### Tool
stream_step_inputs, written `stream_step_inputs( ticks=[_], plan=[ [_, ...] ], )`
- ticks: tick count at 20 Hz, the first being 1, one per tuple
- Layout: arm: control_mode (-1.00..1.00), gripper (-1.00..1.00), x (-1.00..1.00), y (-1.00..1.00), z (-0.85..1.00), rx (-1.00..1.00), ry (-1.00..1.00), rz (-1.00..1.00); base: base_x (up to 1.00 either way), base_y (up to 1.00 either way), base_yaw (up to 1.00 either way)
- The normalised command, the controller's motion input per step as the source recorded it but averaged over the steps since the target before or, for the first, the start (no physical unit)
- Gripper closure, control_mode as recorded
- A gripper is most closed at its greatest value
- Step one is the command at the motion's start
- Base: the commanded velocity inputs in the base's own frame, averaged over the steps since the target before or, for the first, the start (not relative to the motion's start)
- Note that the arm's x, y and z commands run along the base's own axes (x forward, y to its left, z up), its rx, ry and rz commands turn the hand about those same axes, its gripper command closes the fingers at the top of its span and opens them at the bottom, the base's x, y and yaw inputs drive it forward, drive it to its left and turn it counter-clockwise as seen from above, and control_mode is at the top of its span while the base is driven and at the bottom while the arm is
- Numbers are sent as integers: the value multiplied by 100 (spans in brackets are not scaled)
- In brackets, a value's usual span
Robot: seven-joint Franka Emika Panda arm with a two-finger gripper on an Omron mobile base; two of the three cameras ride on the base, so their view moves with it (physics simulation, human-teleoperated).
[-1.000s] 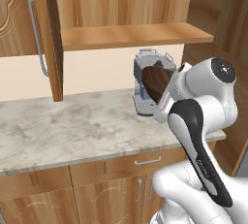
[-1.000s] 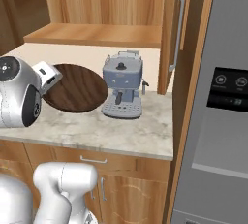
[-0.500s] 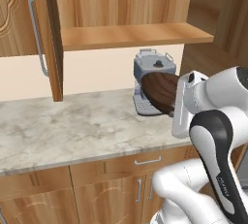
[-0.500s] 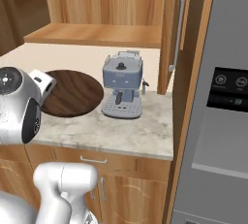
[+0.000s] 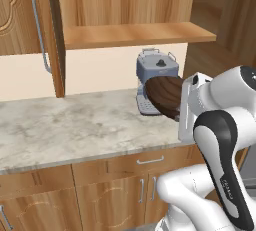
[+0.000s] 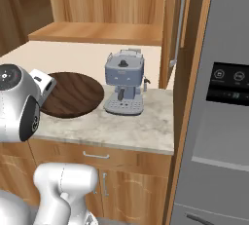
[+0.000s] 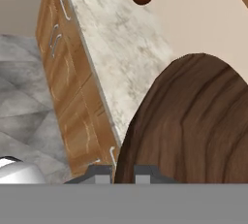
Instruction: Move the bowls from the cabinet to the plates on the dining table.
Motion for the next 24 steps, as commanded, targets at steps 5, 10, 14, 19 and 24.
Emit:
stream_step_inputs(
  ticks=[5, 10, 14, 19, 24],
  plan=[
    [100, 100, 0, 0, 0, 0, 0, 0, -100, 0, 0],
    [100, 100, 0, 0, 0, 0, 0, 0, -100, 0, -8],
    [100, 100, 0, 0, 0, 0, 0, 0, -100, 0, -14],
    [100, 100, 0, 0, 0, 0, 0, 0, -100, -8, -17],
    [100, 100, 0, 0, 0, 0, 0, 0, -99, -4, -39]
  ],
)
